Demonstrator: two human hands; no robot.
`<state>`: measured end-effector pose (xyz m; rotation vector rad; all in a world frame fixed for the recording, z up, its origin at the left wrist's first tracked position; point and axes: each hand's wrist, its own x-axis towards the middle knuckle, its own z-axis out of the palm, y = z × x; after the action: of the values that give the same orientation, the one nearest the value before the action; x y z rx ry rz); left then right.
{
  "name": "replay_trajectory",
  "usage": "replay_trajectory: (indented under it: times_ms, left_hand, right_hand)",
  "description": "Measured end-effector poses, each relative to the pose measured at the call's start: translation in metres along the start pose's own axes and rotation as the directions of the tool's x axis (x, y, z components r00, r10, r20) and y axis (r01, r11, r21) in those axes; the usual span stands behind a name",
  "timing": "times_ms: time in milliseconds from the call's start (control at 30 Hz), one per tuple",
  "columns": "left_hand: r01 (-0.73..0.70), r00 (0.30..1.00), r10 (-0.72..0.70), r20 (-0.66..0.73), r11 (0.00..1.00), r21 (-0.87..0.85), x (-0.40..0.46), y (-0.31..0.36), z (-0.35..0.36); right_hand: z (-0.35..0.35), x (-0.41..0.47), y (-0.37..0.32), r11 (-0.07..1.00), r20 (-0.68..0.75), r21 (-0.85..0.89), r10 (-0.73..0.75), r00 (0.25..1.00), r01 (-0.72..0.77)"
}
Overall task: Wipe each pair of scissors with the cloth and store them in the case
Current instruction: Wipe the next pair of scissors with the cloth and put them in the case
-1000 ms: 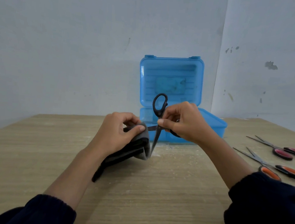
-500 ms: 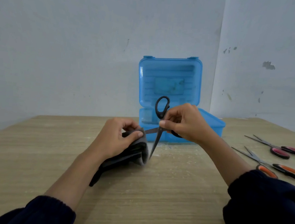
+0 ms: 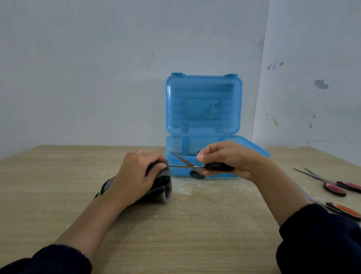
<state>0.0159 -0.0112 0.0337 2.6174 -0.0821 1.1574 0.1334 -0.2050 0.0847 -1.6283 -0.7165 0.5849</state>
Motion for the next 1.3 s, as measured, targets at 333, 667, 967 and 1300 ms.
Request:
replay_trajectory:
  times_ms: [333,667,967,1300]
  left_hand:
    - [0.252,0.966,-0.256,0.024,0.923,-0.290,0.005,-0.001,-0.006]
    - [0.279,0.913,-0.391,-0.118,0.807,-0.521,0.012,0.008,-0.004]
    - [0.180,0.973,-0.218,-0.080,0.926,-0.331,0.008,0.017,-0.003]
    - [0.258,0.963,-0.268,0.032,0.878,-0.404,0.007,0.012,-0.004]
  right_hand:
    - [0.005,0.010,0.019,0.966,-0.054,0.065,-0.246,0.968,0.249]
    - [0.023,0.012,0.020,0.943,-0.030,0.054,-0.328,0.944,0.329]
    - [0.031,0.013,0.020,0.904,-0.102,0.096,-0.407,0.908,0.416]
    - [0.047,0.012,0.021,0.884,-0.134,0.115,-0.439,0.889,0.453]
